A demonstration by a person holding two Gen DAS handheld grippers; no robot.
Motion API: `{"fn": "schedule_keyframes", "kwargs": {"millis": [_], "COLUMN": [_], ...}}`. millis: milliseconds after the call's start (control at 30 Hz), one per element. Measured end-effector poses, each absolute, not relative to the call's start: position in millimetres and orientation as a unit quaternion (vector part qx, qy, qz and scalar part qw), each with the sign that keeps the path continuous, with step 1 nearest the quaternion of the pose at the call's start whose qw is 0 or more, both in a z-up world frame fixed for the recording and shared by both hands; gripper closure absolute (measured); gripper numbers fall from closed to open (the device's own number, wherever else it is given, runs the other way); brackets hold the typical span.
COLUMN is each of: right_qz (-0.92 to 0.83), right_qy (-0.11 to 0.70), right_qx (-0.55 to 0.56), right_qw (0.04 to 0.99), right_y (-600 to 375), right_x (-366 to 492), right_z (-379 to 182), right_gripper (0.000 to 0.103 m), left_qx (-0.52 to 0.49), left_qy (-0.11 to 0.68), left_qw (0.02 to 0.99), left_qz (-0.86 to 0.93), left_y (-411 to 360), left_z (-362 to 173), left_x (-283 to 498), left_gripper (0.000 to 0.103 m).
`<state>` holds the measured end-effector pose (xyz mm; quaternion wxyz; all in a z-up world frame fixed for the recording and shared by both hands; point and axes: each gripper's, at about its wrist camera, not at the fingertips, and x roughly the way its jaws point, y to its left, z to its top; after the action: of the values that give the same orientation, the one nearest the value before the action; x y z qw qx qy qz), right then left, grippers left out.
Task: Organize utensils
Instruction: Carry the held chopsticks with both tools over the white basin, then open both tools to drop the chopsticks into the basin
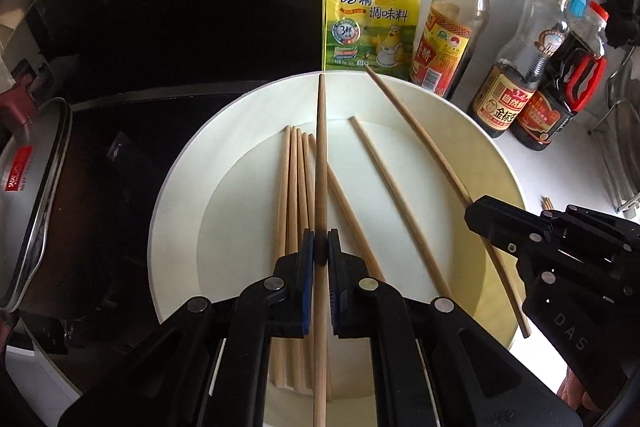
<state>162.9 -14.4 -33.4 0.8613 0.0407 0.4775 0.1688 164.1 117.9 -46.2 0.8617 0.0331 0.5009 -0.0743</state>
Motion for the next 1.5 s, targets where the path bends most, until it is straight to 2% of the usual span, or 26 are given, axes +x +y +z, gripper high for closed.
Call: {"fn": "schedule_keyframes", "kwargs": {"millis": [267, 567, 667, 700, 733, 1067, 1500], "right_qz": [0.155, 0.147, 0.145, 0.145, 0.145, 0.146, 0.151], "right_qy": [0.516, 0.525, 0.523, 0.521, 0.52, 0.511, 0.487], "right_qx": [0.038, 0.038, 0.039, 0.039, 0.038, 0.036, 0.041], "right_qw": [0.841, 0.838, 0.839, 0.84, 0.841, 0.846, 0.859], "right_y": [-2.1, -1.0, -2.0, -2.5, -3.5, -7.0, -17.0], "right_x": [178.1, 180.3, 179.6, 179.2, 178.0, 165.3, 131.8], "right_z": [-61.3, -70.0, -68.9, -68.2, -67.1, -56.9, -35.7], "right_gripper": [0.097, 0.097, 0.093, 0.092, 0.091, 0.089, 0.078], "left_qx": [0.029, 0.022, 0.02, 0.02, 0.019, 0.013, 0.01], "left_qy": [0.524, 0.535, 0.533, 0.531, 0.528, 0.519, 0.502], "left_qw": [0.847, 0.84, 0.842, 0.844, 0.846, 0.853, 0.863], "left_qz": [-0.085, -0.089, -0.082, -0.079, -0.076, -0.058, -0.043], "left_y": [126.1, 131.5, 134.1, 135.8, 137.0, 147.5, 147.9], "left_z": [-70.9, -80.7, -79.2, -77.8, -76.2, -64.0, -41.8], "left_x": [183.7, 190.1, 188.4, 187.7, 187.0, 177.8, 142.4], "left_gripper": [0.096, 0.094, 0.073, 0.061, 0.052, 0.048, 0.045]}}
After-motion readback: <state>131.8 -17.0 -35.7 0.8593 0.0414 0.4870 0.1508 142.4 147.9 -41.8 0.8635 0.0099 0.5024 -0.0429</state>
